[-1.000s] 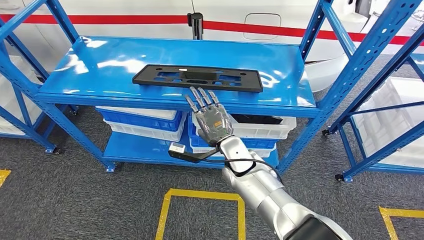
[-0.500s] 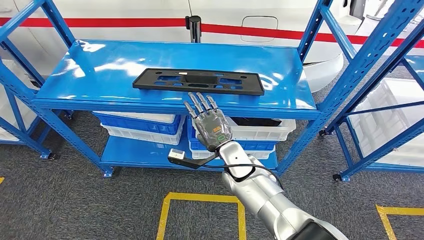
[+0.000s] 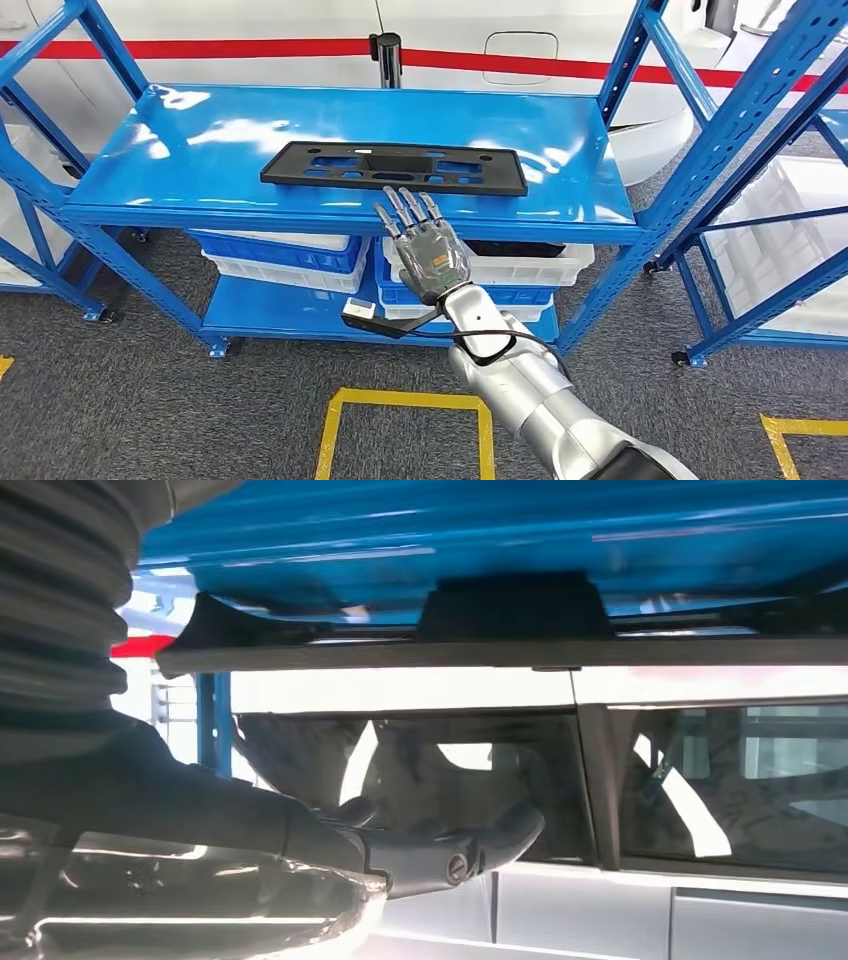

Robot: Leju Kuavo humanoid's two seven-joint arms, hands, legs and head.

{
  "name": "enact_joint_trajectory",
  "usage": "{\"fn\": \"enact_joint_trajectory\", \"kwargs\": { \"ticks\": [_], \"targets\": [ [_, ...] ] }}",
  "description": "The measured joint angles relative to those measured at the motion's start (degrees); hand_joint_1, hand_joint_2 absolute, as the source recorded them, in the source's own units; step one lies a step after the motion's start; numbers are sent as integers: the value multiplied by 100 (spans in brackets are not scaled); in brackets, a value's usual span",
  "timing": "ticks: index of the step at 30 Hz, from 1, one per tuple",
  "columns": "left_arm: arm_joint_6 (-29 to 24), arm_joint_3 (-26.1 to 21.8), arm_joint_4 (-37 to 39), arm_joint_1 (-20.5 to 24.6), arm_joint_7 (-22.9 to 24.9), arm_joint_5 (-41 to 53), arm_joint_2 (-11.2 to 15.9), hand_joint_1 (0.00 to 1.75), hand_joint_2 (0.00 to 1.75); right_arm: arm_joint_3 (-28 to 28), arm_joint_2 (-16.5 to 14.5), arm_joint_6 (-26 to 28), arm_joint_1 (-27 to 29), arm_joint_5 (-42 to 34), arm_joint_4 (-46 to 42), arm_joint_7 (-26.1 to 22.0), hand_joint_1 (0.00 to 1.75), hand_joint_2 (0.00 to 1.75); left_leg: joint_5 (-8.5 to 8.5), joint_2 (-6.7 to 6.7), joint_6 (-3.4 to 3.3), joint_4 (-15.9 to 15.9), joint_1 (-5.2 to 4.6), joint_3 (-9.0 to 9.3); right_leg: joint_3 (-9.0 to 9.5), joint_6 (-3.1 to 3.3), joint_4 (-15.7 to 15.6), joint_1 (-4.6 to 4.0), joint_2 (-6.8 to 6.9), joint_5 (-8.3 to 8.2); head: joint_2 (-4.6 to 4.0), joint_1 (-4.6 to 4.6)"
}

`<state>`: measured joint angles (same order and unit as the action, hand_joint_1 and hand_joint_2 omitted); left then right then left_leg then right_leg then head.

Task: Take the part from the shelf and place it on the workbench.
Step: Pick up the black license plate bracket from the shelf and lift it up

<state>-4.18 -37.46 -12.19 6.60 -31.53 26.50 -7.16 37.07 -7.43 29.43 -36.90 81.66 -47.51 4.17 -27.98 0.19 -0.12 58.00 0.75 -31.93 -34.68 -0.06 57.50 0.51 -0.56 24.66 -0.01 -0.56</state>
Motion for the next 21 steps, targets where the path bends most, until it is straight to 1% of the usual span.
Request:
{"fn": "enact_joint_trajectory", "kwargs": {
  "ticks": [1,2,3,4,5,6,7,8,9,10,11,12,14,15,16,17,18,19,20,21],
  "targets": [
    [21,0,-1,4,1,4,0,0,0,0,-5,7,-4,0,-8,0,0,175,-78,-1,34,133,12,-53,28,39,-16,20,-3,5,-1,-7],
    [62,0,-1,5,1,14,7,0,0,1,-13,14,-4,0,-15,0,0,175,-207,-1,67,386,26,-171,57,73,-29,39,-4,14,-1,-13],
    [121,1,0,0,-1,32,21,0,0,3,-20,20,-3,2,-18,0,0,175,-361,-2,98,741,35,-351,78,99,-29,35,-4,32,-1,-20],
    [181,2,1,-9,-2,48,42,0,0,5,-29,24,2,7,-18,0,0,175,-504,-2,126,1125,45,-568,93,124,-29,30,-2,49,0,-22],
    [236,3,1,-24,-4,62,73,0,0,9,-38,24,10,13,-18,2,0,175,-575,-2,149,1417,54,-756,105,138,-28,25,-4,60,0,-20],
    [279,3,1,-37,-5,69,103,0,0,11,-48,23,16,22,-18,9,0,175,-540,-3,164,1533,62,-866,116,148,-27,22,-10,70,0,-21],
    [310,3,0,-46,-6,69,131,0,0,13,-58,23,21,30,-18,18,0,175,-403,-4,171,1434,71,-869,133,149,-26,22,-17,80,1,-22],
    [339,2,-1,-49,-8,70,159,0,0,14,-66,23,23,36,-18,30,0,175,-178,-5,171,1127,82,-761,156,140,-25,23,-25,95,1,-24],
    [358,2,-1,-49,-10,72,178,0,0,15,-71,23,22,40,-18,42,0,175,45,-7,164,729,92,-598,181,123,-25,22,-31,113,1,-24],
    [372,2,-1,-45,-12,74,193,0,0,15,-74,24,17,43,-18,51,0,175,204,-6,149,373,92,-439,196,95,-18,2,-35,136,1,-22],
    [381,2,-1,-42,-14,78,202,0,0,15,-77,24,9,43,-18,60,0,175,293,-2,125,123,83,-327,204,65,-15,-13,-37,155,1,-17],
    [389,3,-1,-42,-14,84,205,0,0,15,-80,25,2,41,-18,66,0,175,300,2,92,19,64,-281,204,33,-16,-27,-37,168,0,-13],
    [399,4,-1,-43,-14,101,208,0,0,15,-85,25,-5,33,-19,70,0,175,289,9,13,-7,30,-268,202,-30,-29,-34,-35,182,0,-7],
    [401,5,-1,-43,-13,111,208,0,0,15,-86,25,-5,26,-19,71,0,175,299,7,-29,-27,27,-253,189,-58,1,-32,-26,203,0,-7],
    [402,7,-1,-41,-10,119,209,0,0,15,-87,26,-8,20,-20,70,0,175,309,4,-71,-48,29,-235,137,-72,107,-31,-16,258,0,-2],
    [402,9,-1,-39,-5,128,209,0,0,15,-87,27,-10,15,-20,70,0,175,316,0,-112,-68,36,-215,19,-71,342,-28,-7,365,1,5],
    [401,11,-1,-37,-1,138,211,0,0,15,-84,27,-8,9,-20,70,0,175,313,-5,-141,-73,34,-204,-169,-57,696,-17,0,507,0,10],
    [398,14,-1,-36,4,146,215,0,0,16,-78,28,-1,7,-19,70,0,175,304,-7,-165,-73,29,-199,-395,-44,1106,-11,1,655,0,15],
    [395,16,-1,-37,9,155,218,0,0,16,-68,28,14,4,-19,70,0,175,297,-5,-177,-71,26,-194,-608,-45,1470,-3,1,760,0,17],
    [392,17,-1,-39,11,161,221,0,0,17,-59,28,28,2,-18,70,0,175,288,-3,-181,-70,23,-188,-739,-68,1662,3,1,779,0,17]
  ]
}}
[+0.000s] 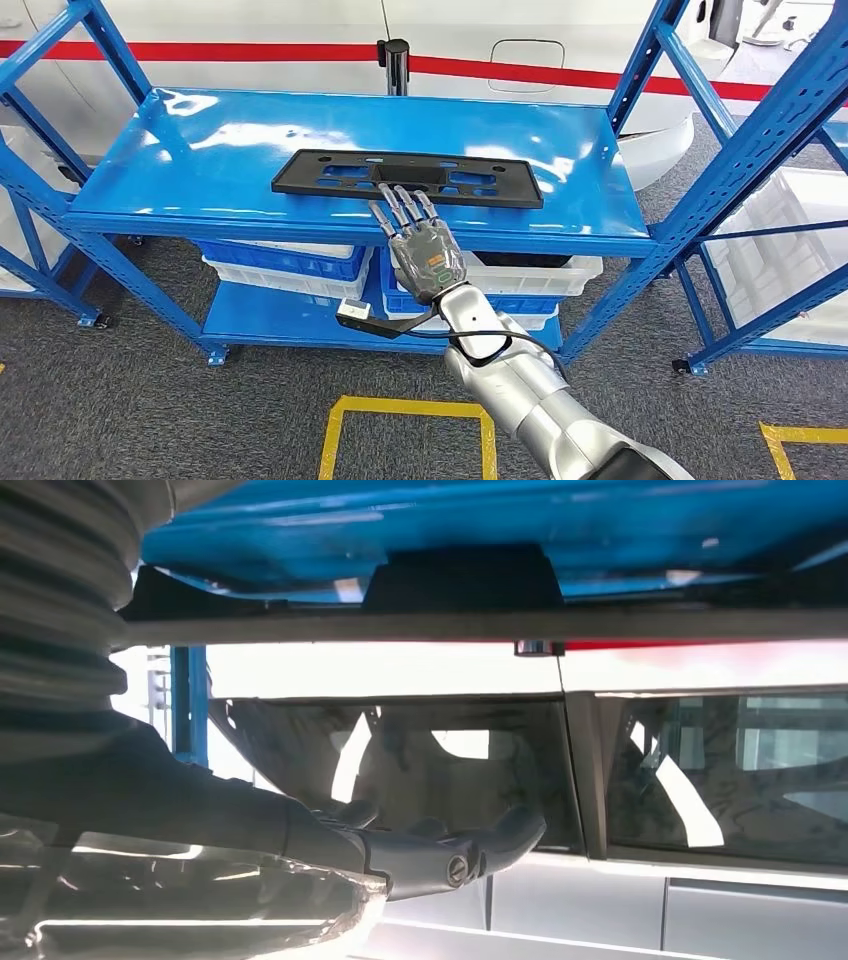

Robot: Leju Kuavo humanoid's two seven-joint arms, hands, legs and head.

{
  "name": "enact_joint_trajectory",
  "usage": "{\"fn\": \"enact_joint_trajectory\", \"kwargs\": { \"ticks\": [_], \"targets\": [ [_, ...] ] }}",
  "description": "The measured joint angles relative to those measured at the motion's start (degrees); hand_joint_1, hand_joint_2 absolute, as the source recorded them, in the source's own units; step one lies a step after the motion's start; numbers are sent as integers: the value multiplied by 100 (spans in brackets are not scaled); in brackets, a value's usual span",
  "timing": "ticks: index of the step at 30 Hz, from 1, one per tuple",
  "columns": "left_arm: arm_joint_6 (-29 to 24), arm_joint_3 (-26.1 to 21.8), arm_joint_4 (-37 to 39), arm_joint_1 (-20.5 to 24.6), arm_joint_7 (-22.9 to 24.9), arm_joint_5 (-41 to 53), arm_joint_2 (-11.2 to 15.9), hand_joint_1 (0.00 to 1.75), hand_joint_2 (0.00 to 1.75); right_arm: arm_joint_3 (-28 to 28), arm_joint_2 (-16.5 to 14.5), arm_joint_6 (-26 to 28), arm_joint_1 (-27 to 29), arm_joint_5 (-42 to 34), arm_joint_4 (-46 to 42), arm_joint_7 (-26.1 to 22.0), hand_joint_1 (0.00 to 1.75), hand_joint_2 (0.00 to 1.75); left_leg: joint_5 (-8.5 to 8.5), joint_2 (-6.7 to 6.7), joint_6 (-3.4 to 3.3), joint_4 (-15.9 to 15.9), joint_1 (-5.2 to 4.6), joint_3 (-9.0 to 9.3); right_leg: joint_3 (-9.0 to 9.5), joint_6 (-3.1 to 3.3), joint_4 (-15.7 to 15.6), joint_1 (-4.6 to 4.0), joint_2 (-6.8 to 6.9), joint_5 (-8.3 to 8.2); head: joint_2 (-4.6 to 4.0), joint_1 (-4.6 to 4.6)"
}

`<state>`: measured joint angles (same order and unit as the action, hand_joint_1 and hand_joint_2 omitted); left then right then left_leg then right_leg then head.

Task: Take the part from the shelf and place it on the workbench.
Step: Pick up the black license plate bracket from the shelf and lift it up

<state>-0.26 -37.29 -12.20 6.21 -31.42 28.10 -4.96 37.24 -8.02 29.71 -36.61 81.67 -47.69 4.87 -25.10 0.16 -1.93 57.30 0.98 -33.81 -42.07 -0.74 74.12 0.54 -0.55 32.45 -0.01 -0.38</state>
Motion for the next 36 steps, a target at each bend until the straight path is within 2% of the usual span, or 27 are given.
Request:
{"fn": "enact_joint_trajectory", "kwargs": {
  "ticks": [1,2,4,5,6,10,12,14,15,16,17,19,20,22,25,27,29,30,31,32,34,35,36],
  "targets": [
    [-2,2,0,-2,2,4,1,0,0,1,5,1,9,-3,0,-1,0,175,-11,5,3,1,-1,11,-12,-41,-42,4,1,-76,1,1],
    [-3,3,0,-4,3,8,2,0,0,3,7,2,10,-9,0,-2,0,175,-24,11,13,2,0,28,91,-88,-308,8,4,-226,0,1],
    [-3,4,0,-3,4,9,2,0,0,8,2,4,-4,-21,0,-10,0,175,-65,20,59,12,-14,66,473,-146,-1122,12,32,-568,1,3],
    [-3,4,0,-2,4,9,3,0,0,11,-2,5,-12,-27,0,-19,0,175,-91,22,91,19,-25,80,617,-131,-1418,14,44,-679,0,1],
    [-3,4,0,-2,4,9,3,0,0,14,-5,5,-18,-30,0,-27,0,175,-116,22,124,24,-34,90,698,-96,-1579,8,52,-731,0,-6],
    [-2,4,0,0,1,9,7,0,0,19,-27,8,-37,-33,0,-52,0,175,-225,5,253,120,22,88,770,97,-1654,26,36,-745,0,-19],
    [0,5,0,-1,-5,9,8,0,0,21,-60,8,-53,-38,2,-63,0,175,-488,1,299,628,39,-145,819,175,-1672,46,32,-732,-1,-32],
    [2,6,0,-9,-9,9,8,0,0,28,-84,8,-61,-41,13,-75,0,175,-785,1,334,1375,39,-560,844,225,-1670,28,32,-705,-1,-39],
    [2,5,0,-16,-10,8,10,0,0,33,-89,8,-60,-41,24,-80,0,175,-820,1,344,1604,39,-719,853,237,-1668,19,28,-694,0,-39],
    [2,5,0,-21,-11,8,11,0,0,38,-91,8,-59,-41,33,-81,0,175,-742,0,345,1624,39,-779,865,239,-1666,14,22,-683,-1,-40],
    [2,4,0,-23,-11,7,14,0,0,43,-92,8,-58,-40,41,-82,0,175,-576,0,338,1444,40,-733,884,235,-1665,13,14,-670,-1,-39],
    [1,4,0,-22,-12,8,18,0,0,52,-97,8,-60,-39,48,-81,0,175,-156,-1,303,709,37,-418,930,201,-1662,3,-1,-632,0,-40],
    [1,4,0,-18,-12,8,21,0,0,56,-99,8,-62,-39,48,-79,0,175,-26,1,279,388,30,-270,943,175,-1660,-17,-6,-610,1,-38],
    [1,4,0,-15,-12,9,23,0,0,60,-101,7,-66,-38,48,-75,0,175,33,6,225,94,-1,-138,948,121,-1661,-47,-11,-579,0,-25],
    [2,4,0,-18,-13,9,20,0,0,62,-102,7,-68,-36,45,-72,0,175,27,4,121,37,-27,-89,902,40,-1627,-61,18,-530,1,-10],
    [-15,4,0,-13,-15,8,19,0,0,69,-99,3,-76,-32,40,-71,0,175,32,-6,43,-20,-12,-21,687,23,-1232,-69,55,-368,1,10],
    [-103,2,0,-8,-6,4,14,0,0,76,-84,-4,-69,-30,39,-70,0,175,3,-11,-12,-27,-16,13,256,46,-439,-44,61,-105,0,27],
    [-167,1,0,-6,4,2,4,0,0,78,-71,-7,-57,-31,39,-70,0,175,-14,-8,-28,-26,-19,29,43,38,-96,-35,58,-20,-1,31],
    [-224,-2,0,-6,14,-5,-14,0,0,79,-56,-7,-43,-33,39,-72,0,175,-34,-3,-33,-25,-21,48,-90,7,77,-23,57,-17,-1,32],
    [-265,-4,0,-6,21,-11,-37,0,0,81,-44,-7,-35,-38,39,-77,0,175,-57,7,-27,-23,-20,74,-98,-47,6,-9,57,-116,-1,34],
    [-308,-11,0,-6,25,-30,-81,0,0,85,-33,-7,-40,-51,39,-96,0,175,-114,24,10,-19,-18,144,214,-154,-735,27,65,-490,-1,37],
    [-316,-14,0,-4,25,-37,-95,0,0,87,-33,-7,-50,-57,40,-110,0,175,-154,29,42,-5,-33,173,420,-172,-1147,35,72,-657,0,39],
    [-321,-16,0,-3,23,-45,-104,0,0,90,-38,-7,-60,-64,40,-126,0,175,-192,29,78,0,-41,199,564,-153,-1433,37,76,-760,-1,38]
  ]
}}
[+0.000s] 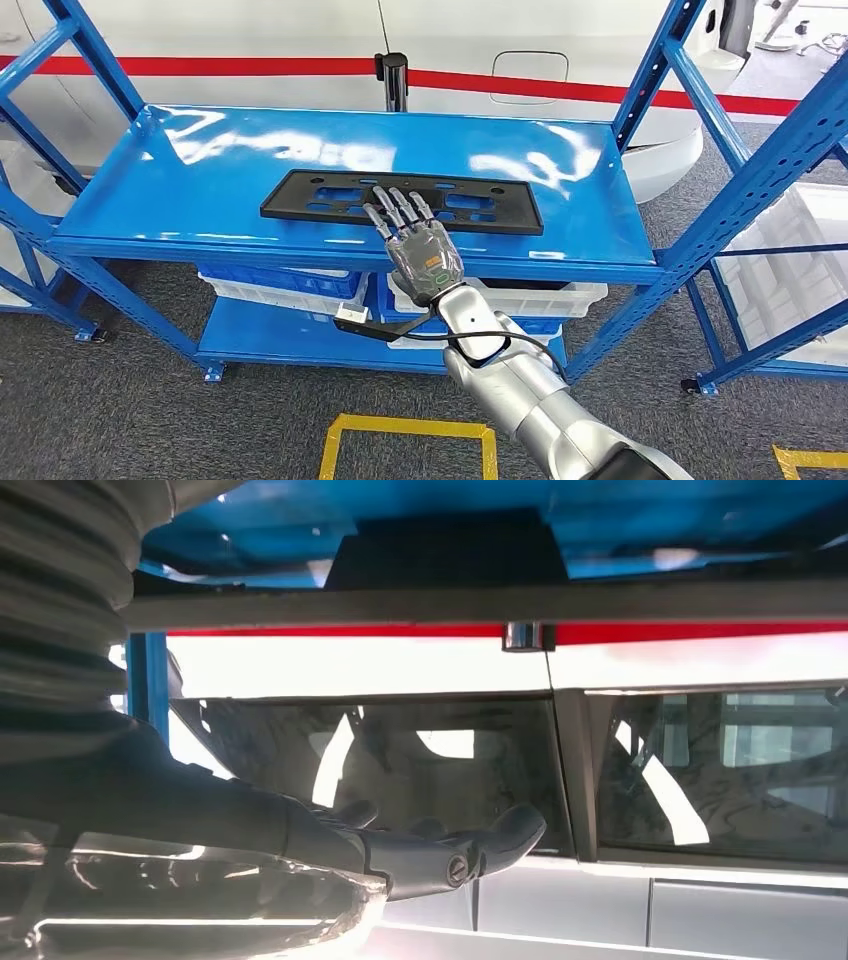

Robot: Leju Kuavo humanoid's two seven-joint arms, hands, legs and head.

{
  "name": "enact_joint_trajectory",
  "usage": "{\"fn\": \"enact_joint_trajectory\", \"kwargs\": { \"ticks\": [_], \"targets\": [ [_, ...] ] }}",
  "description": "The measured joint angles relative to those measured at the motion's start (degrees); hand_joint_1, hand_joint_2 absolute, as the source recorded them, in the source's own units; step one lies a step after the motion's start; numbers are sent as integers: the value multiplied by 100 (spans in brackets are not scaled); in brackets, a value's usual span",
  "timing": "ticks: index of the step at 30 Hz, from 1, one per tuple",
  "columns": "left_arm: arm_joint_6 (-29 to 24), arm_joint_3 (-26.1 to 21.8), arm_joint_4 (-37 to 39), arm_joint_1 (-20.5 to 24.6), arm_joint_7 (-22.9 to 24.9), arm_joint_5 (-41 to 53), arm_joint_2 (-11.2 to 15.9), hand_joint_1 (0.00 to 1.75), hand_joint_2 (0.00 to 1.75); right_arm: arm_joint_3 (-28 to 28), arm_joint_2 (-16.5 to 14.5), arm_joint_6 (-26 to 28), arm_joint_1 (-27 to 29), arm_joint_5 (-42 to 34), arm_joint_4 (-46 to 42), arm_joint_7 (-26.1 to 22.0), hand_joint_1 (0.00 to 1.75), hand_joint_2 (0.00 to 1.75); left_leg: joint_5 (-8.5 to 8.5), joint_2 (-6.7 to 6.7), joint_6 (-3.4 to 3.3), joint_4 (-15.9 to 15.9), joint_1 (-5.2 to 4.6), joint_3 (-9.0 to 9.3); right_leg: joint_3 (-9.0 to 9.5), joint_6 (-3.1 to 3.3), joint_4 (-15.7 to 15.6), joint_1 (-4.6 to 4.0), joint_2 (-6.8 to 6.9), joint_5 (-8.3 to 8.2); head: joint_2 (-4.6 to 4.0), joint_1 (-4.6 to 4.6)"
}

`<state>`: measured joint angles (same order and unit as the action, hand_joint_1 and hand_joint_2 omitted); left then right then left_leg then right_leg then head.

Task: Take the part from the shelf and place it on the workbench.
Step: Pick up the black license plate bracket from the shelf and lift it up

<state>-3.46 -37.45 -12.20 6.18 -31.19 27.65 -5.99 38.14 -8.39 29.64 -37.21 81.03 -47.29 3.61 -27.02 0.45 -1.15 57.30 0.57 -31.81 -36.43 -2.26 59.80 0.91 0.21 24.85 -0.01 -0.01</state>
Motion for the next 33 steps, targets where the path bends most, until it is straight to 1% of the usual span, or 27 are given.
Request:
{"fn": "enact_joint_trajectory", "kwargs": {
  "ticks": [1,2,4,5,6,7,9,10,11,12,13,14,15,16,18,20,21,22,24,25,26,27,29,30,31,32,33],
  "targets": [
    [-3,-1,0,1,-2,-7,-4,0,0,2,-5,0,-8,-8,1,-14,0,175,-35,-2,37,3,-6,20,81,40,-151,-6,2,-42,0,0],
    [-7,-2,0,3,-4,-17,-7,0,0,4,-10,0,-14,-16,1,-31,0,175,-66,-6,74,3,-5,38,111,92,-188,-21,-2,-41,1,0],
    [-17,-4,-1,5,-10,-37,-10,0,0,8,-24,0,-27,-29,0,-52,0,175,-118,-21,142,20,33,72,155,186,-210,-7,-20,-21,1,-2],
    [-25,-6,-1,7,-15,-45,-14,0,0,10,-37,0,-39,-34,0,-61,0,175,-173,-27,172,117,51,48,194,237,-225,8,-26,-8,1,-13],
    [-31,-8,-1,9,-21,-47,-16,0,0,13,-56,-1,-53,-39,0,-64,0,175,-271,-29,200,328,63,-44,239,287,-240,25,-31,8,1,-25],
    [-38,-11,-1,7,-28,-49,-19,0,0,17,-74,-2,-64,-43,2,-67,0,175,-401,-29,222,644,71,-205,277,331,-246,25,-33,29,1,-36],
    [-50,-16,1,-7,-36,-50,-24,0,0,33,-96,-5,-69,-48,12,-70,0,175,-635,-28,262,1366,78,-660,329,392,-245,8,-34,83,1,-45],
    [-57,-18,1,-17,-38,-50,-25,0,0,42,-98,-9,-64,-48,21,-71,0,175,-626,-29,273,1565,81,-842,360,398,-244,1,-39,114,1,-45],
    [-63,-19,1,-25,-39,-50,-26,0,0,49,-99,-11,-59,-48,28,-73,0,175,-504,-29,278,1566,84,-932,397,394,-243,-3,-48,148,1,-47],
    [-67,-19,1,-29,-39,-50,-26,0,0,53,-101,-14,-57,-48,34,-73,0,175,-295,-30,274,1372,89,-918,443,380,-242,-3,-56,185,1,-47],
    [-70,-20,1,-30,-40,-50,-26,0,0,55,-105,-15,-57,-48,38,-73,0,175,-12,-33,262,990,93,-798,497,362,-242,-3,-64,226,1,-47],
    [-71,-20,1,-29,-40,-51,-26,0,0,55,-109,-16,-61,-49,39,-73,0,175,188,-35,247,610,86,-644,542,336,-243,-18,-68,266,1,-47],
    [-71,-21,1,-26,-44,-51,-26,0,0,56,-112,-21,-70,-49,39,-73,0,175,314,-33,224,315,77,-517,576,304,-242,-36,-71,304,1,-46],
    [-71,-21,2,-23,-48,-52,-28,0,0,57,-114,-29,-78,-49,40,-73,0,175,364,-31,195,130,62,-433,595,271,-244,-52,-72,337,1,-45],
    [-73,-21,2,-20,-58,-52,-31,0,0,61,-117,-51,-92,-48,40,-77,0,175,316,-22,123,74,28,-403,613,206,-268,-63,-74,377,0,-47],
    [-76,-21,2,-23,-66,-52,-39,0,0,67,-130,-64,-99,-46,39,-81,0,175,308,-23,44,11,35,-338,607,147,-244,-70,-57,423,1,-44],
    [-78,-22,2,-23,-69,-52,-43,0,0,72,-136,-71,-107,-44,39,-82,0,175,305,-27,3,-25,45,-292,531,136,-86,-72,-47,491,1,-40],
    [-81,-22,2,-22,-71,-52,-46,0,0,75,-137,-80,-109,-43,38,-82,0,175,295,-30,-33,-50,55,-248,370,143,213,-70,-37,597,1,-37],
    [-86,-24,2,-20,-72,-52,-48,0,0,80,-119,-99,-86,-38,39,-82,0,175,246,-29,-84,-57,43,-196,-132,172,1051,-53,-33,848,1,-35],
    [-87,-24,2,-22,-72,-53,-49,0,0,81,-107,-112,-62,-35,40,-81,0,175,219,-22,-91,-57,40,-173,-360,164,1365,-49,-33,904,1,-36],
    [-88,-24,2,-26,-73,-53,-50,0,0,84,-98,-131,-42,-33,40,-81,0,175,189,-13,-89,-55,38,-144,-490,133,1466,-46,-33,859,1,-34],
    [-89,-24,2,-30,-73,-53,-52,0,0,87,-95,-153,-32,-32,40,-80,0,175,160,-3,-78,-54,39,-107,-505,86,1344,-42,-32,720,1,-35],
    [-103,-24,2,-33,-75,-52,-62,0,0,97,-96,-209,-34,-37,41,-79,0,175,92,13,-39,-50,39,-21,-248,-2,566,-27,-25,269,1,-31],
    [-118,-24,2,-31,-75,-52,-66,0,0,102,-98,-235,-38,-41,42,-78,0,175,51,21,-9,-39,26,12,-91,-4,190,-30,-23,82,1,-32],
    [-140,-24,2,-29,-78,-51,-69,0,0,107,-99,-264,-41,-46,43,-75,0,175,14,27,21,-31,15,37,23,19,-77,-26,-20,-44,1,-36],
    [-163,-24,2,-27,-81,-50,-70,0,0,113,-103,-285,-44,-50,44,-72,0,175,-17,32,32,-20,8,48,79,55,-202,-22,-20,-103,1,-43],
    [-180,-24,2,-26,-84,-49,-71,0,0,119,-108,-300,-47,-54,44,-69,0,175,-41,32,35,-11,7,57,98,88,-221,-23,-26,-115,1,-51]
  ]
}}
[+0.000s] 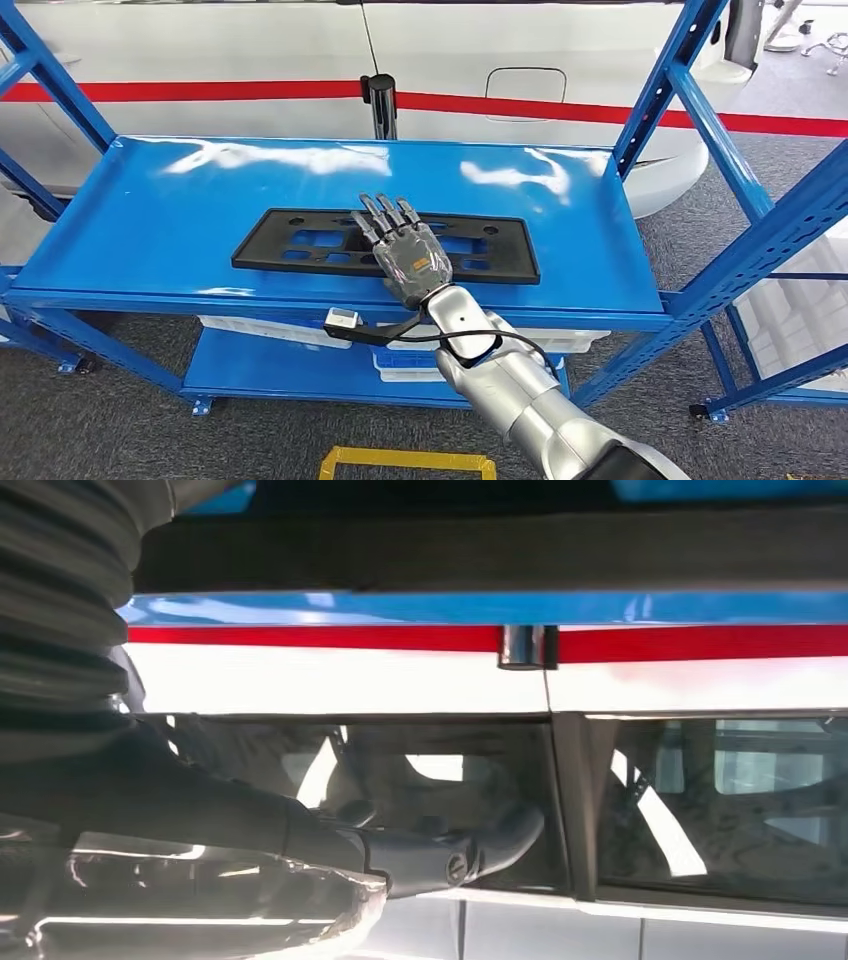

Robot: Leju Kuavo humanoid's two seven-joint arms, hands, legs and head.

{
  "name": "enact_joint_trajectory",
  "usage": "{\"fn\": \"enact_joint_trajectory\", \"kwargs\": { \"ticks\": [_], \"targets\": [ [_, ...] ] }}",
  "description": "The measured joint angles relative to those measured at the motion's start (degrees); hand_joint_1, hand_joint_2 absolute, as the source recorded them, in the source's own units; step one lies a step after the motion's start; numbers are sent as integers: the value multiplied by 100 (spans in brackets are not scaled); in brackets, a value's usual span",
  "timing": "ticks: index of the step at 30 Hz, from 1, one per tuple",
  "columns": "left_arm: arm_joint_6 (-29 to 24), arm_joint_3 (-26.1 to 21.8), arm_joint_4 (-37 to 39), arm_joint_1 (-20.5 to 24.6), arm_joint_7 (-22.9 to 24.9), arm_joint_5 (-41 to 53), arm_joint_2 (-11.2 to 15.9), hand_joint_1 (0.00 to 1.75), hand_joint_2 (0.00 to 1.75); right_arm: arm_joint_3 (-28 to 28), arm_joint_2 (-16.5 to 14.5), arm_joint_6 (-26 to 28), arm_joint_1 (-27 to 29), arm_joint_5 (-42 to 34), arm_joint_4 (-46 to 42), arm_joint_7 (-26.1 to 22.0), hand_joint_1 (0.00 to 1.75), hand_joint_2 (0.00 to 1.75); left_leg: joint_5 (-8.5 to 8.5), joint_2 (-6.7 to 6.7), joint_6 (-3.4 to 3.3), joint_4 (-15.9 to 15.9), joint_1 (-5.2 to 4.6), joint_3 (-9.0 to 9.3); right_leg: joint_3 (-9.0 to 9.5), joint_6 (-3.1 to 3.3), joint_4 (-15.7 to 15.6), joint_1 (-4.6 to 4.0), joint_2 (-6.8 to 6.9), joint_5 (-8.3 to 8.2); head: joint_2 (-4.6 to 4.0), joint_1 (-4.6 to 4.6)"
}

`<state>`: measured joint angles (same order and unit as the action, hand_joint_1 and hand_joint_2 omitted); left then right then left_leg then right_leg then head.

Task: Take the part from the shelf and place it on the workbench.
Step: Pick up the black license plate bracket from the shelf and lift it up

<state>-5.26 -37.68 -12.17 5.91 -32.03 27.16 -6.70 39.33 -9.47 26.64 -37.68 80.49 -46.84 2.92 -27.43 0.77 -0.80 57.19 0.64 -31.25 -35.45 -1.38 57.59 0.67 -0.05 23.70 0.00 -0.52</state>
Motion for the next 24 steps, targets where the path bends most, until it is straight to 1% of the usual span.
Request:
{"fn": "enact_joint_trajectory", "kwargs": {
  "ticks": [2,5,8,11,15,16,19,24],
  "targets": [
    [-18,0,0,-1,-5,1,-1,0,0,11,-8,-7,-10,-4,1,3,0,175,-14,-12,-19,-10,25,16,1,30,-4,-4,-13,1,0,-6],
    [-36,0,0,0,-6,2,-8,0,0,21,-11,-34,-18,-9,3,10,0,175,-19,-28,-11,-58,36,47,2,63,-4,-19,-31,22,0,-7],
    [-110,0,0,2,-7,14,-11,0,0,31,-19,-101,-26,-28,34,61,0,175,-20,-36,-4,-90,38,64,2,83,-4,-24,-39,33,0,-7],
    [-214,0,0,9,-23,52,-11,0,0,38,-51,-103,-83,-72,161,139,0,175,-17,-43,13,-104,43,71,2,86,-4,-32,-41,34,0,-8],
    [-309,0,0,29,-22,115,-14,0,0,39,-113,-93,-179,-126,401,175,0,175,-16,-48,87,-108,51,74,4,93,-3,-43,-41,34,0,-5],
    [-324,0,0,33,-14,119,-15,0,0,39,-128,-93,-188,-135,447,179,0,175,-16,-49,95,-108,51,74,5,97,-2,-43,-41,32,0,-4],
    [-366,0,0,47,16,132,-16,0,0,39,-186,-94,-202,-149,581,182,0,175,-13,-52,100,-106,47,74,7,108,-3,-40,-41,25,0,-3],
    [-387,0,0,60,32,167,-16,0,0,41,-278,-103,-268,-151,789,251,0,175,-12,-53,100,-103,31,75,8,108,-3,-24,-41,24,-1,-3]
  ]
}}
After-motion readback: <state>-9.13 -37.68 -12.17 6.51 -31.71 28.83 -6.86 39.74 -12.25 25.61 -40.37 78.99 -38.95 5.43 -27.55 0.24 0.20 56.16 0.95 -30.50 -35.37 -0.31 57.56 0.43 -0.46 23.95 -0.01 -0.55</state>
